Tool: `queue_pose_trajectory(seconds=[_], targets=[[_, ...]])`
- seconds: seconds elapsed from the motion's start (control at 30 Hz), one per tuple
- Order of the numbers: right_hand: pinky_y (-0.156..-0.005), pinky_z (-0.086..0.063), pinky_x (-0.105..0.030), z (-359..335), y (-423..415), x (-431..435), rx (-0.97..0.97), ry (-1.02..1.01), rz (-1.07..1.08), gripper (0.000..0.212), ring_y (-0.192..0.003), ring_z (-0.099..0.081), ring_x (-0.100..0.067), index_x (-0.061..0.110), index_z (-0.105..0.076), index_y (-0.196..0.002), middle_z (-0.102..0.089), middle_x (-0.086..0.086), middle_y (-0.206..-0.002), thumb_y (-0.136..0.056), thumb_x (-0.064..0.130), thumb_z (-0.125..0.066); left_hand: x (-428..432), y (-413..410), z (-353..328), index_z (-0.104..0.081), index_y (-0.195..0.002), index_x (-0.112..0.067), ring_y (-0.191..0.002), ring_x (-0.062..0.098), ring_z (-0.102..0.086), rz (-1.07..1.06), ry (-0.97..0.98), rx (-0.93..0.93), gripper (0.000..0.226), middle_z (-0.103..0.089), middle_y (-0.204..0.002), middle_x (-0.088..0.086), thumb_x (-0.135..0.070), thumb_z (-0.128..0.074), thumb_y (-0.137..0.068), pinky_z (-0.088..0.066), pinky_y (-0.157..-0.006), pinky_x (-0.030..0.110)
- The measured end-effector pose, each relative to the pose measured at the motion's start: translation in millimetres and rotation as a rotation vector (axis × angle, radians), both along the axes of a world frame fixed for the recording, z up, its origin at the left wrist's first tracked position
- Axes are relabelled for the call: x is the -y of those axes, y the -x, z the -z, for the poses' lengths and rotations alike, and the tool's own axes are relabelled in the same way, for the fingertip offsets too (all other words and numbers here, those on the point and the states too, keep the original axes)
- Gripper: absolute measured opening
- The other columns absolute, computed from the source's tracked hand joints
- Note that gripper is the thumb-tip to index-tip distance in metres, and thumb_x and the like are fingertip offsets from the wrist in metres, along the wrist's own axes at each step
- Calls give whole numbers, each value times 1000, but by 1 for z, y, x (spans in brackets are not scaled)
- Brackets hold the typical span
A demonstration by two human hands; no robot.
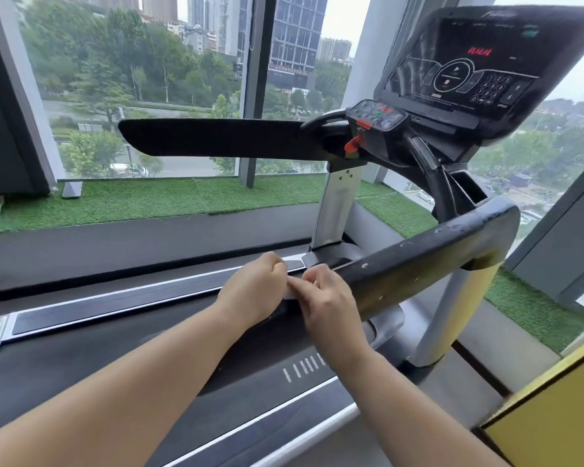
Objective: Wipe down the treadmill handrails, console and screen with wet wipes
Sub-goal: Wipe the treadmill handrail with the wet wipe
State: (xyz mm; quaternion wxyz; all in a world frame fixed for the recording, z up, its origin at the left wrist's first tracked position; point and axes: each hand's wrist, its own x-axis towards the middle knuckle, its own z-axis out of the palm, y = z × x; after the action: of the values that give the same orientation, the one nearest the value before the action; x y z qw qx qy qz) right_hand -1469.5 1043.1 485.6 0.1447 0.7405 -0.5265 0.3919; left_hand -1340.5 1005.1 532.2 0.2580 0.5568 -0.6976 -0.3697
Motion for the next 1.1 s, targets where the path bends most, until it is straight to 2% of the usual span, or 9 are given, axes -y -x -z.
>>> queue_pose_trajectory(seconds=[0.2,0.37,0.43,0.5,0.6,0.67,0.8,0.93,1.1], targets=[[-80,-41,-26,3,54,12,-60,74,-7,27,-77,-51,-12,19,-74,-103,-51,6,-86,-89,16,-52,-6,11,8,-51,-109,-27,-89,20,-52,20,108,245,30,-58,-92,-6,-25,-23,-98,-37,-73,31],[-65,-51,-35,-12,107,20,-21,29,126,22,-65,-56,-19,14,-75,-99,-55,-3,-76,-88,18,-56,-6,12,10,-52,-111,-24,-98,22,-55,10,111,321,34,-63,-107,-3,-26,-21,-98,-41,-80,32],[-65,-51,-37,-23,122,21,50,-4,235,19,-64,-55,-20,11,-75,-99,-54,-4,-76,-87,15,-62,-2,16,10,-54,-111,-22,-96,22,-52,15,80,338,35,-61,-111,-2,-26,-21,-98,-35,-76,30],[-73,-52,-38,-30,123,20,168,-49,317,19,-71,-53,-17,9,-73,-104,-53,-4,-80,-88,11,-64,-1,17,10,-54,-111,-19,-92,22,-48,8,60,332,35,-61,-111,-1,-24,-22,-99,-31,-75,29],[-75,-43,-15,-29,88,13,207,-23,196,20,-73,-51,-11,12,-73,-107,-52,2,-82,-89,14,-64,3,20,9,-54,-111,-18,-98,24,-52,-19,64,252,33,-62,-112,2,-23,-25,-98,-40,-80,32],[-71,-39,-11,-18,62,7,124,-49,53,21,-70,-53,-10,11,-74,-102,-53,5,-79,-89,18,-60,3,26,5,-55,-113,-18,-103,25,-53,-33,105,210,33,-61,-114,2,-24,-26,-98,-43,-86,34],[-67,-49,-31,-11,78,16,20,-22,-13,26,-66,-57,-19,13,-75,-99,-56,0,-78,-89,22,-53,5,46,0,-54,-115,-20,-105,23,-53,12,185,238,33,-60,-116,0,-25,-27,-98,-40,-80,32],[-64,-51,-38,-15,116,27,-10,-4,79,25,-63,-56,-25,13,-77,-91,-56,-4,-73,-88,23,-54,3,51,11,-53,-108,-21,-99,23,-54,27,193,403,33,-63,-111,-1,-28,-22,-98,-35,-73,31],[-63,-53,-44,-26,145,36,21,-38,268,15,-62,-55,-30,10,-76,-93,-55,-9,-73,-83,13,-64,0,49,11,-52,-105,-19,-96,25,-53,19,203,439,33,-63,-107,2,-28,-21,-99,-34,-70,31]])
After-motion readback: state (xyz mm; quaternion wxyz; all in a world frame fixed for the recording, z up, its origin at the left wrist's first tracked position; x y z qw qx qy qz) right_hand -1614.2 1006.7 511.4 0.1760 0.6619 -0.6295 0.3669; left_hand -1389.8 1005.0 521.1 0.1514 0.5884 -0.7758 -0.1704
